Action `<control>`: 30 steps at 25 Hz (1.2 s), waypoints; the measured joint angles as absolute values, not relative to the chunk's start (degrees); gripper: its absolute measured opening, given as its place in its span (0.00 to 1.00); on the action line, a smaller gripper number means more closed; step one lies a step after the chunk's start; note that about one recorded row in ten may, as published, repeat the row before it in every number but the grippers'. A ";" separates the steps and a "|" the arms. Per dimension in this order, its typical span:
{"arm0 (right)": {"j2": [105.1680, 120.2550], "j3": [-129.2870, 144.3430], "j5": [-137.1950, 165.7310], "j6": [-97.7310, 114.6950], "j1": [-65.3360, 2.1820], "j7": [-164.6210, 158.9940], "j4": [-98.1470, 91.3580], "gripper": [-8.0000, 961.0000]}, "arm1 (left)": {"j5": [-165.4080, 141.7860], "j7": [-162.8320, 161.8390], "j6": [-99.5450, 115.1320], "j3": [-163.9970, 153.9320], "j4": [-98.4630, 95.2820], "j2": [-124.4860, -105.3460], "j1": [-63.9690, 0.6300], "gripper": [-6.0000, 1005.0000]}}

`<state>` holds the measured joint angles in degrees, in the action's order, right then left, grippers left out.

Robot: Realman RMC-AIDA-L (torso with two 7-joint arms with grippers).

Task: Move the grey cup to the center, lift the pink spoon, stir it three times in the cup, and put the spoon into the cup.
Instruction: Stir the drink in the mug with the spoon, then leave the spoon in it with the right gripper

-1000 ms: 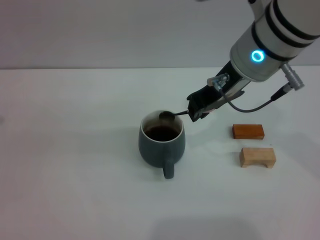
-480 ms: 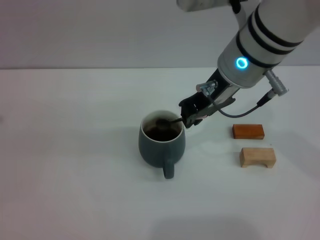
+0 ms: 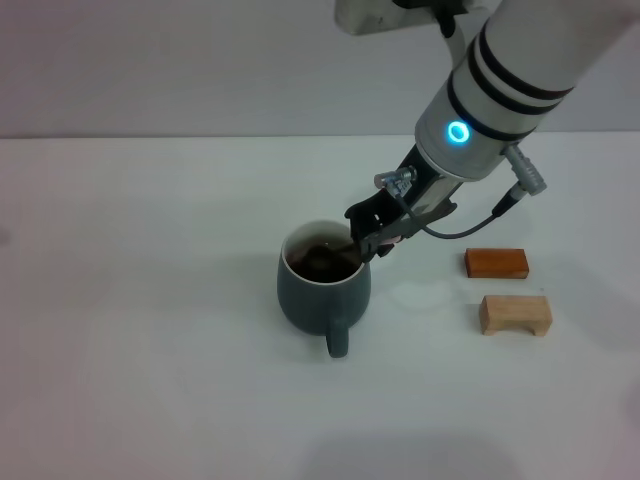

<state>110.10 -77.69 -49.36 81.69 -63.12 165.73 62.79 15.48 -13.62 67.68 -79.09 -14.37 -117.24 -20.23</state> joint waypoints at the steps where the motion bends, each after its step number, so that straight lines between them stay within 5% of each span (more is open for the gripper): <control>1: 110.20 -77.56 -49.38 81.46 -63.37 165.73 62.35 0.13 | 15.47 -13.62 67.68 -79.10 -14.37 -117.24 -20.29 0.05; 19: 112.74 -76.72 -49.94 78.75 -64.21 165.73 58.79 0.13 | 15.47 -13.64 67.67 -79.27 -14.32 -116.91 -20.48 0.05; 30: 112.87 -76.87 -45.62 77.88 -66.01 165.65 55.80 0.13 | 15.47 -13.94 67.68 -79.20 -14.48 -116.89 -20.14 0.05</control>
<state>112.87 -76.87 -45.62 77.88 -66.01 165.65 55.80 15.47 -13.94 67.68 -79.20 -14.48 -116.89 -20.14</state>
